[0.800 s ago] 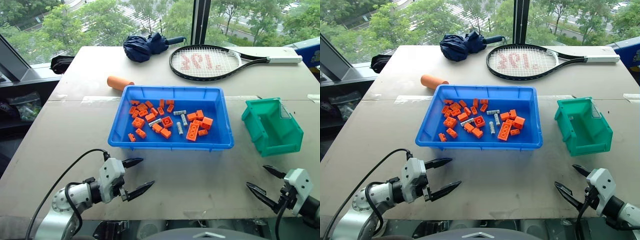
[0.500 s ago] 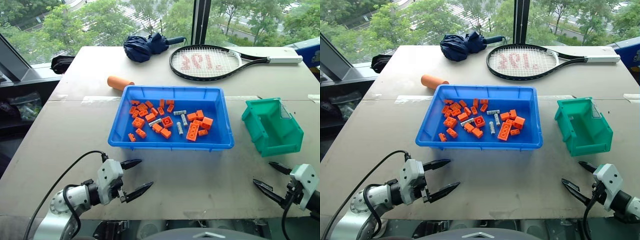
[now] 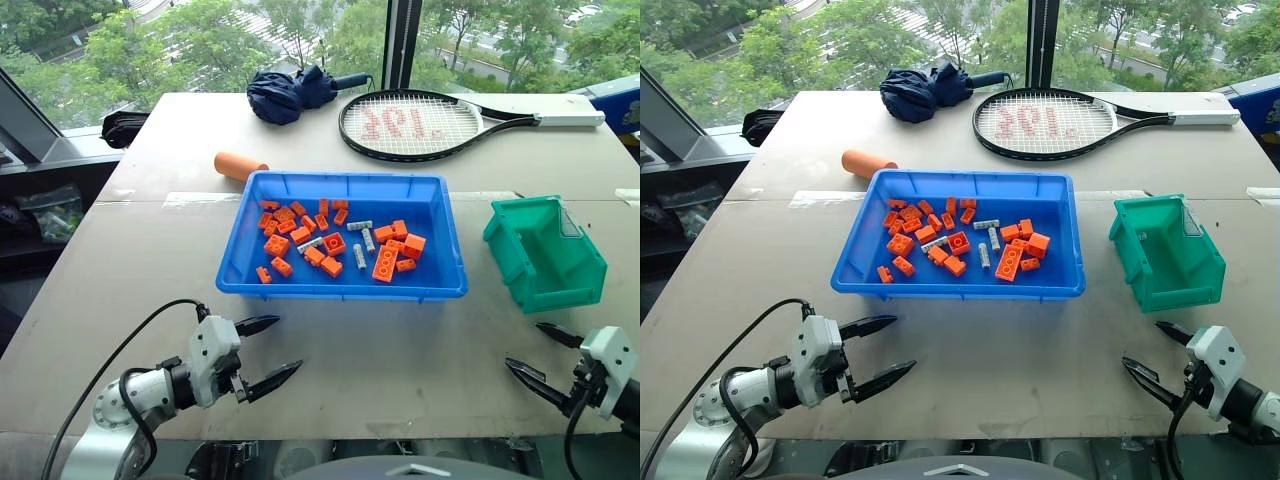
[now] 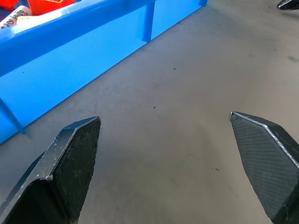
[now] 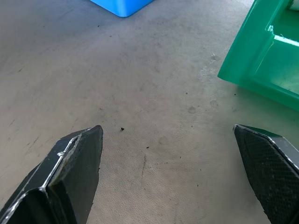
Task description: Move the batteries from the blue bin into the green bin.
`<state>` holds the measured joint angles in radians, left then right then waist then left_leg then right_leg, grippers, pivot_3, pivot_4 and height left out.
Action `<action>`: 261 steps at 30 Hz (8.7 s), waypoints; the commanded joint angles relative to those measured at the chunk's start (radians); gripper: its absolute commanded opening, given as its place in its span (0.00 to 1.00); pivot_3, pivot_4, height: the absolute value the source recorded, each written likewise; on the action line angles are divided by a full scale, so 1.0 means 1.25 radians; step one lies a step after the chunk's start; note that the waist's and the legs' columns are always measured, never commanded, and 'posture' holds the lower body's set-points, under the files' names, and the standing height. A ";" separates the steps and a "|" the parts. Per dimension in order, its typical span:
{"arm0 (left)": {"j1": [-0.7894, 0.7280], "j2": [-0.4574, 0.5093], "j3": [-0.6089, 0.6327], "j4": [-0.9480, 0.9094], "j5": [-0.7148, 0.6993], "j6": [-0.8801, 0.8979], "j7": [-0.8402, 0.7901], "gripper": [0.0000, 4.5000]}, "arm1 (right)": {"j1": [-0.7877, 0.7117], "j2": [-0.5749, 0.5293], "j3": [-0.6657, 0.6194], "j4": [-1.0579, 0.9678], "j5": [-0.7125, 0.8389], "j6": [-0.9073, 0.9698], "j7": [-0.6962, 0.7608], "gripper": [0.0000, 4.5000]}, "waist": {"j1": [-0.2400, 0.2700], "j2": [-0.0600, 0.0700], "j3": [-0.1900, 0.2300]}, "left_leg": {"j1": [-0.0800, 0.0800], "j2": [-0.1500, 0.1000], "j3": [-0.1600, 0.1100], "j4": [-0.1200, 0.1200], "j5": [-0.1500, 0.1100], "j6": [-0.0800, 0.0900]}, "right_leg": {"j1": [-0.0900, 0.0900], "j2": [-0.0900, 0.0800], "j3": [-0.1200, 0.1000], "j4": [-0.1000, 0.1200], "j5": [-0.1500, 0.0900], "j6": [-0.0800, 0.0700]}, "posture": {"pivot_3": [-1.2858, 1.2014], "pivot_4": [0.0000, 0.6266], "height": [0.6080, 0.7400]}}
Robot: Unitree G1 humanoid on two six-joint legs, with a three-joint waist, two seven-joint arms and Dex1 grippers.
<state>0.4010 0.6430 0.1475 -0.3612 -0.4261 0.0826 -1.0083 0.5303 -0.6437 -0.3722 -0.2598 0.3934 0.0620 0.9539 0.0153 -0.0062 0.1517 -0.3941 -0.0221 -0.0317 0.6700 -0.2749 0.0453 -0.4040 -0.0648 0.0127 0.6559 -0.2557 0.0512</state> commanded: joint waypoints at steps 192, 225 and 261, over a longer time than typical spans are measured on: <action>-0.681 0.328 0.072 0.281 -0.114 0.214 -0.361 1.00 | -1.121 0.320 0.545 0.376 -0.183 0.734 -0.328 0.57 | -0.046 -0.004 0.007 | -0.017 -0.001 0.002 0.010 0.004 -0.006 | -0.023 0.008 0.001 0.018 0.002 0.003 | 0.52 0.24 1.00; -0.939 0.087 -0.074 0.199 -0.198 0.361 -0.242 1.00 | -0.756 -0.158 -0.025 -0.255 -0.076 1.038 -0.292 0.01 | -0.026 -0.005 0.006 | -0.018 -0.002 0.002 0.011 0.002 -0.003 | -0.022 0.008 0.002 0.018 0.002 0.004 | 0.52 0.24 1.00; -0.696 0.325 -0.025 0.191 -0.076 0.277 -0.353 1.00 | -1.165 0.089 0.721 0.167 -0.161 0.539 -0.033 0.92 | -0.028 -0.004 0.007 | -0.018 0.000 0.002 0.011 0.004 -0.005 | -0.022 0.009 0.001 0.017 0.002 0.004 | 0.52 0.24 1.00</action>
<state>-0.4734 1.0231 0.0612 -0.0775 -0.4982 0.4165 -1.4662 -0.8929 -0.5483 0.5063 -0.0804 0.2344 0.7838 0.9046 -0.0191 -0.0112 0.1607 -0.4161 -0.0223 -0.0286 0.6841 -0.2703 0.0389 -0.4320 -0.0533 0.0140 0.6771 -0.2532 0.0557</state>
